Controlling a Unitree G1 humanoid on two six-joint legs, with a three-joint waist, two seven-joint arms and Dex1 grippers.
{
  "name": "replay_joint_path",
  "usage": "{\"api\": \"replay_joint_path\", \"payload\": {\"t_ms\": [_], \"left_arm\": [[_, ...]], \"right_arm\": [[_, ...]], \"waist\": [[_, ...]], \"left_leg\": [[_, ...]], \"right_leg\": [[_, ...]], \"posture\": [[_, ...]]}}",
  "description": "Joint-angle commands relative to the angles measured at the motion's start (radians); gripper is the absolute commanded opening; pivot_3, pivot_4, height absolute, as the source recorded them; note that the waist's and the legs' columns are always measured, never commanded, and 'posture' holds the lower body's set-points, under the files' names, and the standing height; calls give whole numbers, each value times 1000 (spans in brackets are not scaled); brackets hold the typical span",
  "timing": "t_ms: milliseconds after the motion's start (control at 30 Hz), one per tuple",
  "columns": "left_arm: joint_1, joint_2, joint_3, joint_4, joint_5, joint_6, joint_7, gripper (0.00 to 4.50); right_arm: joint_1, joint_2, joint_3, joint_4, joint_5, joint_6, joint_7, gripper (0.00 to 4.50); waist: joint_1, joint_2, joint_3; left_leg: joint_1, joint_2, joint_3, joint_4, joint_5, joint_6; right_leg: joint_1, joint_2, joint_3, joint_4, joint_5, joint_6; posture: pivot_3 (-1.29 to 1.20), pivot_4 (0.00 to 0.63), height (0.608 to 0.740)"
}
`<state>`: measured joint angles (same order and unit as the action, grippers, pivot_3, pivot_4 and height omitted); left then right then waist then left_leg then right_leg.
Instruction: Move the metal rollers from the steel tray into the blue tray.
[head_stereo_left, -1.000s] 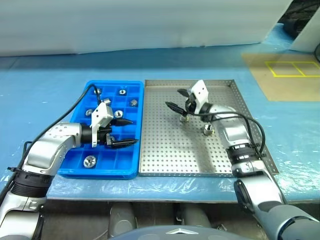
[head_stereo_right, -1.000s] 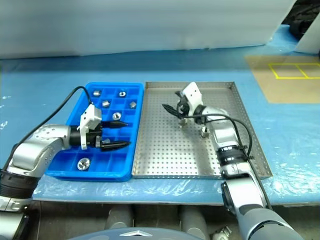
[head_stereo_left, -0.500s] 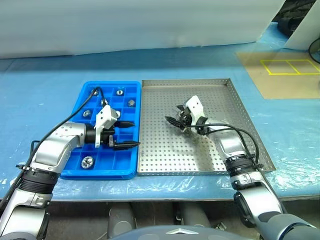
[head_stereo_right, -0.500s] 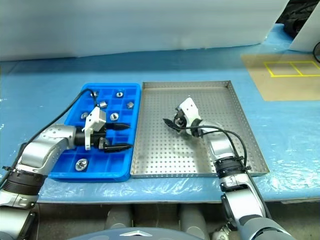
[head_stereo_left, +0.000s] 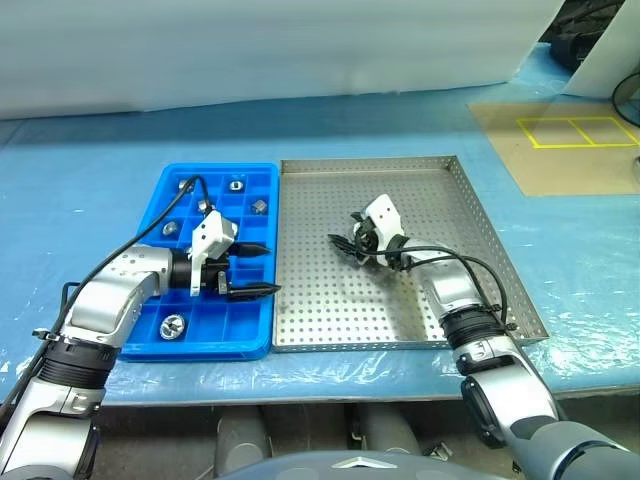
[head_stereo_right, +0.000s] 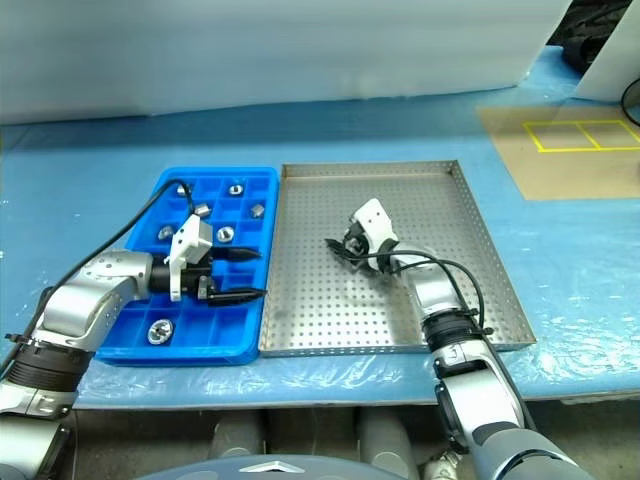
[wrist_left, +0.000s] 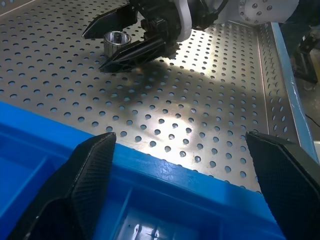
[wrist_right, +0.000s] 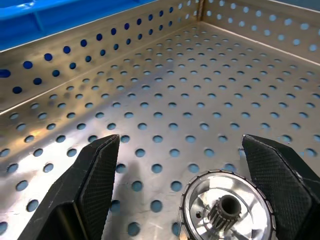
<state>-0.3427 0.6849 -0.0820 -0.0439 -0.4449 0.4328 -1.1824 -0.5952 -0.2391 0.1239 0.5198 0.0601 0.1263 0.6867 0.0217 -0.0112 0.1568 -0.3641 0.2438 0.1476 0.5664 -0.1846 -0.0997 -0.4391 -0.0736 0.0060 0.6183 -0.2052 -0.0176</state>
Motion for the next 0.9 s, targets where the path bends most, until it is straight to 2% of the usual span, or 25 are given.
{"api": "replay_joint_path", "payload": {"t_ms": [33, 167, 367, 533, 733, 900], "left_arm": [[5, 11, 26, -30, -6, -10, 1, 4409], [-13, 14, 37, -55, -29, 17, 1, 4409], [-11, 26, 48, -69, -33, 25, 0, 4409], [-15, 54, 119, -96, -82, 68, 15, 4409], [0, 120, 218, -80, -101, 87, 35, 4409], [107, 157, 340, -133, -130, 119, 87, 4409]], "right_arm": [[10, -6, 19, -32, -12, -36, 16, 3076], [2, -4, 13, -18, -2, -36, 33, 1719], [-8, 11, 17, -46, -7, -18, 27, 1688], [-66, 42, 20, -90, 10, 7, 40, 1688], [-180, 132, 66, -25, 16, -21, 130, 1688], [-285, 246, 116, 118, -13, -97, 162, 1688]], "waist": [[0, 0, 0], [1, 0, 0], [0, 0, 0], [-2, 0, 0], [2, 0, 0], [10, 0, 0]], "left_leg": [[0, 0, 0, 0, 0, 0], [0, 0, 0, 0, 0, 0], [0, 0, 0, 0, 0, 0], [0, 0, 0, 0, 0, 0], [0, 1, 0, -2, 0, 0], [-3, 1, -1, -4, 0, 1]], "right_leg": [[0, 0, 0, 0, 0, 0], [0, 0, 0, 0, 0, 0], [0, 0, 0, 0, 0, 0], [-1, 0, 0, 0, 0, 0], [-2, 0, 0, 0, 0, -1], [-3, 0, -3, -3, -1, -2]], "posture": [[-77, 150, 740], [-77, 150, 740], [-74, 150, 740], [-38, 150, 740], [49, 150, 740], [156, 150, 740]]}}
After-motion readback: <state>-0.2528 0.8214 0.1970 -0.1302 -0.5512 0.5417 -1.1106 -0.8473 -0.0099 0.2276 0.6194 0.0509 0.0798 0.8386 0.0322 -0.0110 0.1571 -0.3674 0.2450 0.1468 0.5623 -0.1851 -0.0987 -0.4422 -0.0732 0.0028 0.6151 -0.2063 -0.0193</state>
